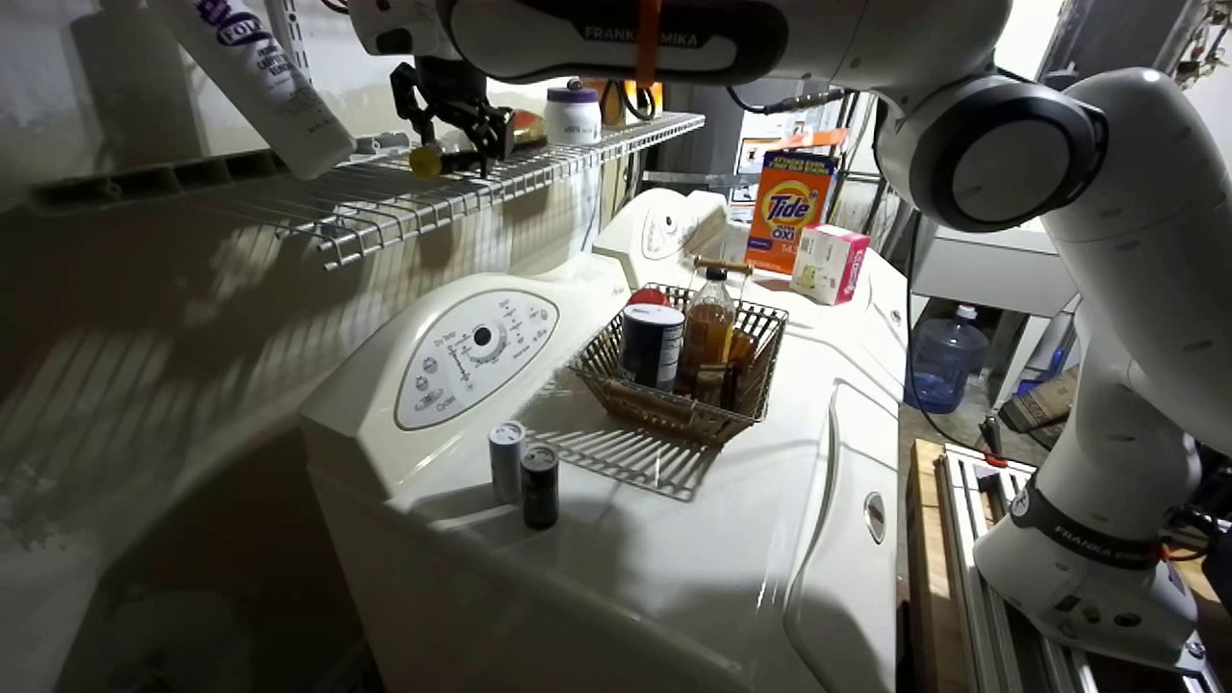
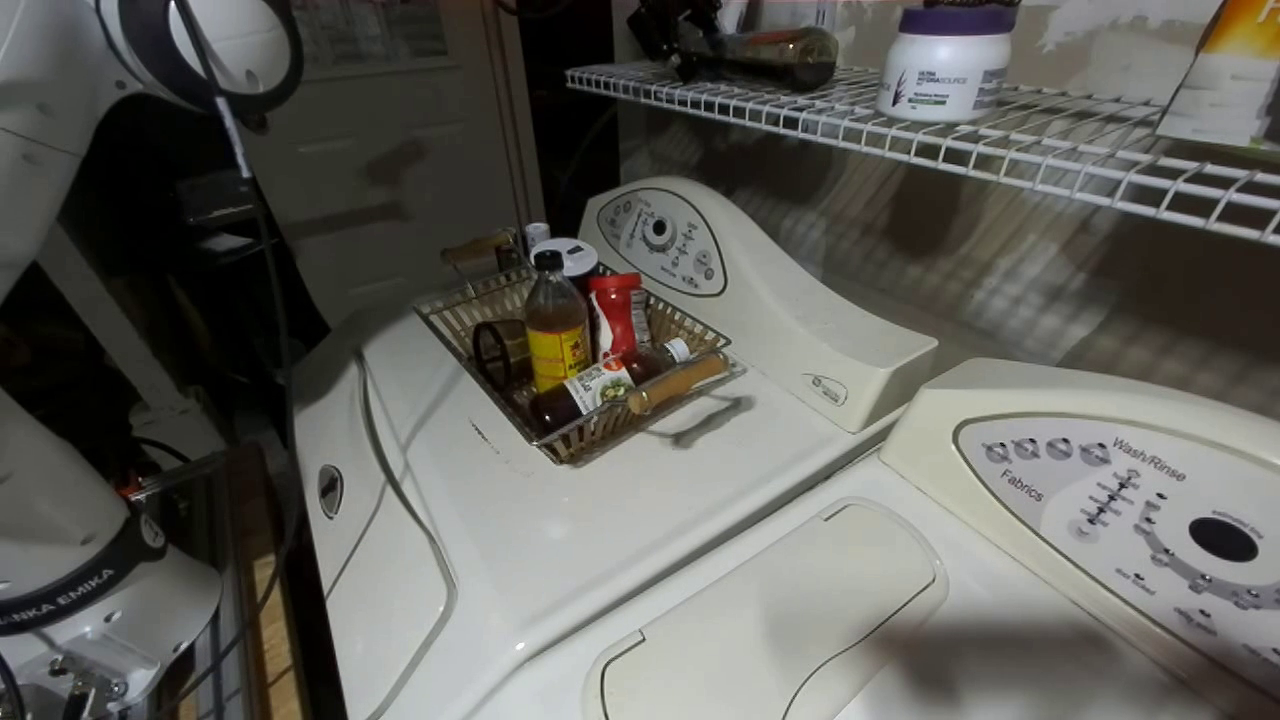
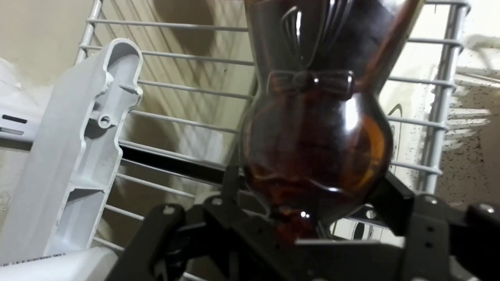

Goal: Put the bottle lying down upright

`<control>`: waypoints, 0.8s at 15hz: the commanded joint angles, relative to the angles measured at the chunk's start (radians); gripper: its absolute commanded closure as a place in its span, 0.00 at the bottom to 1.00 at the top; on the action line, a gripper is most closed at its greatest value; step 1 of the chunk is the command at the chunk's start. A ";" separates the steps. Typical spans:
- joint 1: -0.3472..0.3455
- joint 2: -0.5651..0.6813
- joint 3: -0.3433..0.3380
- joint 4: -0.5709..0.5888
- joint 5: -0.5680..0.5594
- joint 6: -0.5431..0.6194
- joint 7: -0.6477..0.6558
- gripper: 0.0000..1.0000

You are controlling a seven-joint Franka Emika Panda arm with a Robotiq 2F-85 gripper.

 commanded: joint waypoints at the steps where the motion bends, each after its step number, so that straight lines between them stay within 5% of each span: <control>1: 0.007 0.039 -0.010 0.081 -0.011 -0.044 -0.036 0.00; 12: -0.005 0.041 0.026 0.124 0.042 -0.069 -0.041 0.00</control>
